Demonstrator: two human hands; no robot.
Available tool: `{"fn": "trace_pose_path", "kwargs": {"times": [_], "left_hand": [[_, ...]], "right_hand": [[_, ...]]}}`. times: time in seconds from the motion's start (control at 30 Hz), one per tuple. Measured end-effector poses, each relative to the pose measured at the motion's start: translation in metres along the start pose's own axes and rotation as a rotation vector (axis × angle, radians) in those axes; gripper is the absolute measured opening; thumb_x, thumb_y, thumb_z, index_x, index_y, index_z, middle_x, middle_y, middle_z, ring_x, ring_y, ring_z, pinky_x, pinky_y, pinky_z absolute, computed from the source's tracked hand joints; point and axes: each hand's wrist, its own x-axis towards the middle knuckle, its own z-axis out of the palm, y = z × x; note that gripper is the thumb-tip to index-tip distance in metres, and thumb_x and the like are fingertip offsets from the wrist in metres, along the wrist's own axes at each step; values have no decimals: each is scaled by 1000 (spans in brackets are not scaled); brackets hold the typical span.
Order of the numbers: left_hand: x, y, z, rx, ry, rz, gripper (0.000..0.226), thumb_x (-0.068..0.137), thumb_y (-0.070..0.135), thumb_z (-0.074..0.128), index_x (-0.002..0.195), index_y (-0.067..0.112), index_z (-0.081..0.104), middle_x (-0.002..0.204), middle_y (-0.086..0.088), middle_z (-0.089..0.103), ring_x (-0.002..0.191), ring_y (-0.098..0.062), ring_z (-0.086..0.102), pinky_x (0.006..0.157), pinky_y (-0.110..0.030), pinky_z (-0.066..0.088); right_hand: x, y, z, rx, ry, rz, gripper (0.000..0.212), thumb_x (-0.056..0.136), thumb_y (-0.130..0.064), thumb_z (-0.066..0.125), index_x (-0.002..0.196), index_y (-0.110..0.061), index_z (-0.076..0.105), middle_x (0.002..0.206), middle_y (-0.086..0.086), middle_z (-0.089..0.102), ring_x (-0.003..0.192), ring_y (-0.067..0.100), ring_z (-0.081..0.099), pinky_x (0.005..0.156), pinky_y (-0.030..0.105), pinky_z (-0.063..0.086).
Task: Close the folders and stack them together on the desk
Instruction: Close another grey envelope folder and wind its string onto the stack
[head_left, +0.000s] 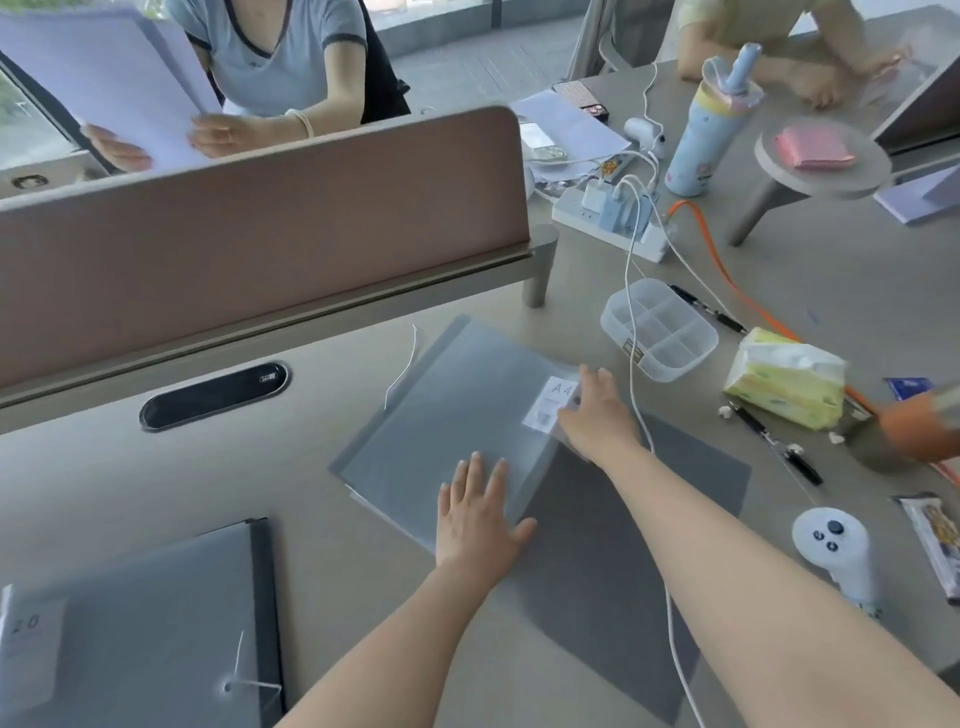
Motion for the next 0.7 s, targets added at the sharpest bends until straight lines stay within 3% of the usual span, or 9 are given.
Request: {"fn": "trace_pose_path", "kwargs": {"times": [0.1,0.43,0.7], "left_hand": [[3,0,5,30,16,1,77,91,54,52,154,30,16,166,-3,-4,153,-23,-7,123,-42,-1],[0,-10,4,57,22,-15,78,90,56,50,155,31,15,166,-2,-4,153,-22,-8,123,-42,-1],[-17,-23,-5,-29,30,-94,82,87,55,53,155,29,13,166,2,3,153,-20,-2,123,-39,4]], "right_hand": [[12,1,-1,13,-9,7,71,93,-24,43,157,-22,11,166,3,3,144,29,32,108,40,34],[13,-4,12,-14,3,-12,69,94,-27,46,155,-16,16,158,6,19,127,34,50,97,40,42],[-5,-35,8,170,154,-98,59,92,-24,52,148,-16,35,143,6,38,116,32,56,96,38,43]]}}
